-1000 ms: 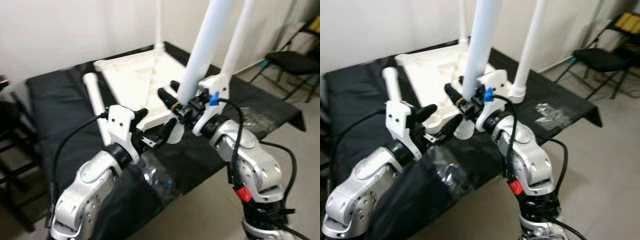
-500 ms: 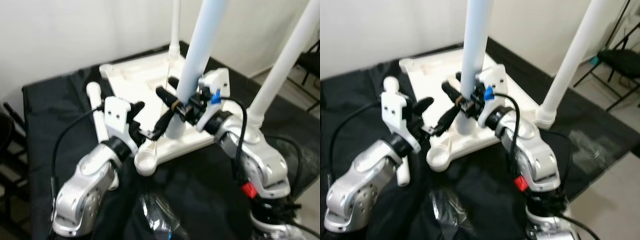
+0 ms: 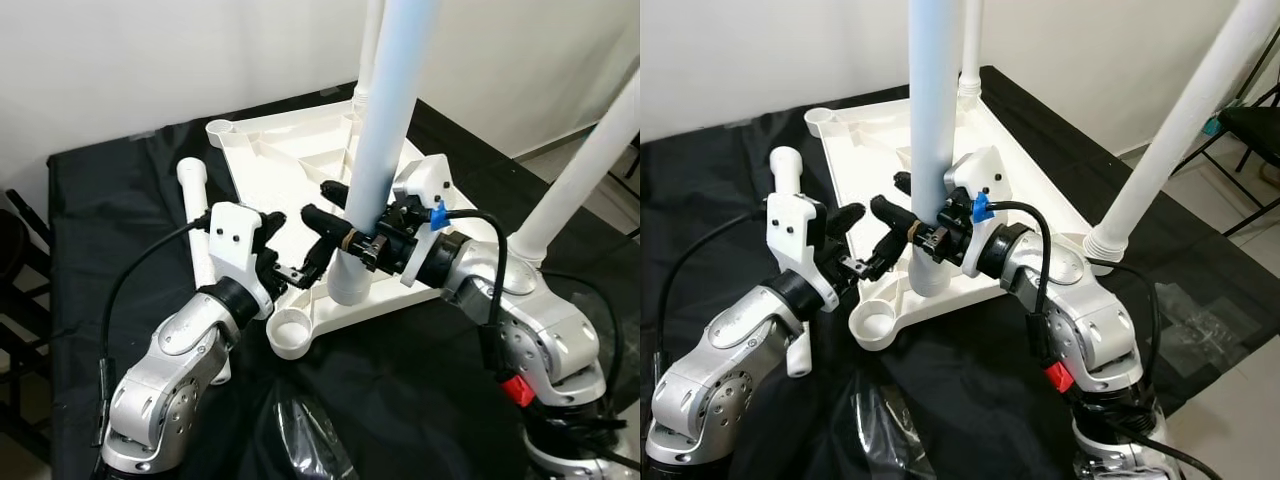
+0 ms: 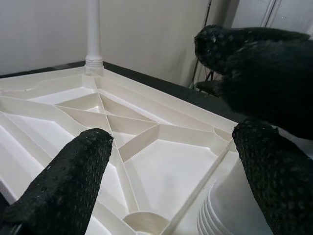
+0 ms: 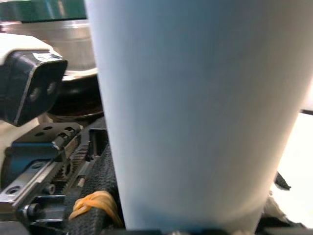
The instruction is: Building children table
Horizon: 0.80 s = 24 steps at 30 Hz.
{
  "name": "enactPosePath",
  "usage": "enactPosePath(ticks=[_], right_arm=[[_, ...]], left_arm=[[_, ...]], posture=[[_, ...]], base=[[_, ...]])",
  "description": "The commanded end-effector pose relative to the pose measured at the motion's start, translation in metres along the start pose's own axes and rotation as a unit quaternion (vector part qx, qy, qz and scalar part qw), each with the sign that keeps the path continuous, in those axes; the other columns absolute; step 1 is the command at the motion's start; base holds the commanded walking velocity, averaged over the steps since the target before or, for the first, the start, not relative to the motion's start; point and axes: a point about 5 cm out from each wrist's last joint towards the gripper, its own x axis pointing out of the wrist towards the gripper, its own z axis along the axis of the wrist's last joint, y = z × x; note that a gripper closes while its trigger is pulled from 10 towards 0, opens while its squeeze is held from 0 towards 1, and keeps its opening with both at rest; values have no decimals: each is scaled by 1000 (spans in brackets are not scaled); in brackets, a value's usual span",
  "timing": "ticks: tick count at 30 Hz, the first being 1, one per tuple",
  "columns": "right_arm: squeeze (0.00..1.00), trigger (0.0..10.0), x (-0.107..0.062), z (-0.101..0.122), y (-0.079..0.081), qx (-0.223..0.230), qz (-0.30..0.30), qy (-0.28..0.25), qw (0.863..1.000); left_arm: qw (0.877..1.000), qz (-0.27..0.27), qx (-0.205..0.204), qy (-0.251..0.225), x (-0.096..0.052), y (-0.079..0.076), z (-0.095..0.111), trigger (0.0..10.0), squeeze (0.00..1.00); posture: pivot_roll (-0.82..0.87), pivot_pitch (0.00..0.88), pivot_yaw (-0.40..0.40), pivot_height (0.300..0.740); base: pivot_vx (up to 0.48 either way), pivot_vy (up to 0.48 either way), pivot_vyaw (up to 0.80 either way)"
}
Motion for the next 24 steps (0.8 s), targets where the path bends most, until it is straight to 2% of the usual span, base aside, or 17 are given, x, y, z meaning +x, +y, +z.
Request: enactPosePath(ticks=[1, 4, 5, 6, 8, 9, 11, 12, 15, 16, 17, 19, 20, 22, 23, 24], right_arm=[[0, 10000, 3, 1, 8, -1, 51, -8, 999], [0, 10000, 4, 0, 11, -3, 77, -9, 997], [0, 10000, 5, -1, 14, 4, 116, -16, 993], [0, 10000, 5, -1, 14, 4, 116, -16, 993], [0, 10000, 9, -1, 10, 7, 161, -39, 986], [0, 10000, 9, -1, 10, 7, 161, -39, 986], [0, 10000, 14, 2, 0, 1, 184, -57, 981], [0, 10000, 14, 2, 0, 1, 184, -57, 981], [0, 10000, 15, 6, -5, 10, 228, -62, 972], [0, 10000, 15, 6, -5, 10, 228, -62, 972], [0, 10000, 14, 6, -5, 12, 251, -53, 966], [0, 10000, 14, 6, -5, 12, 251, -53, 966], [0, 10000, 13, 5, -5, 9, 276, -39, 960], [0, 10000, 12, 0, -5, 7, 328, -10, 945], [0, 10000, 12, 0, -5, 7, 328, -10, 945], [0, 10000, 12, -1, -4, 6, 346, -4, 938]], left_arm=[[1000, -17, 2, -5, -6, 3, 4, 10000, 0], [1000, -27, 1, -10, -8, 5, 7, 10000, 0], [999, -35, 3, -14, -13, 9, 10, 10000, 0], [999, -35, 3, -14, -13, 9, 10, 10000, 0], [999, -28, 19, -14, -26, 28, 13, 10000, 0], [999, -28, 19, -14, -26, 28, 13, 10000, 0], [999, -12, 32, -12, -46, 55, 16, 10000, 0], [999, -12, 32, -12, -46, 55, 16, 10000, 0], [999, -25, 39, -8, -73, 77, 20, 10000, 0], [999, -25, 39, -8, -73, 77, 20, 10000, 0], [998, -55, 44, 2, -85, 77, 22, 10000, 0], [998, -55, 44, 2, -85, 77, 22, 10000, 0], [995, -86, 47, 19, -95, 76, 23, 10000, 0], [984, -161, 49, 61, -104, 63, 23, 10000, 0], [984, -161, 49, 61, -104, 63, 23, 10000, 0], [980, -178, 50, 70, -104, 58, 23, 10000, 0]], posture=[[-35, 209, -16, 740], [-32, 212, -16, 740], [-30, 217, -19, 740], [-30, 217, -19, 740], [-19, 233, -24, 740], [-19, 233, -24, 740], [-6, 251, -30, 740], [-6, 251, -30, 740], [6, 267, -35, 740], [6, 267, -35, 740], [16, 289, -44, 740], [16, 289, -44, 740], [21, 298, -48, 740], [38, 330, -55, 740], [38, 330, -55, 740], [39, 334, -54, 740]], base=[[0, 0, 0], [0, 0, 0], [0, 0, 0], [0, 0, 0], [0, 0, 0], [0, 0, 0], [0, 0, 0], [0, 0, 0], [0, 0, 0], [0, 0, 0], [0, 0, 0], [0, 0, 0], [0, 0, 0], [0, 0, 0], [0, 0, 0], [0, 0, 0]])
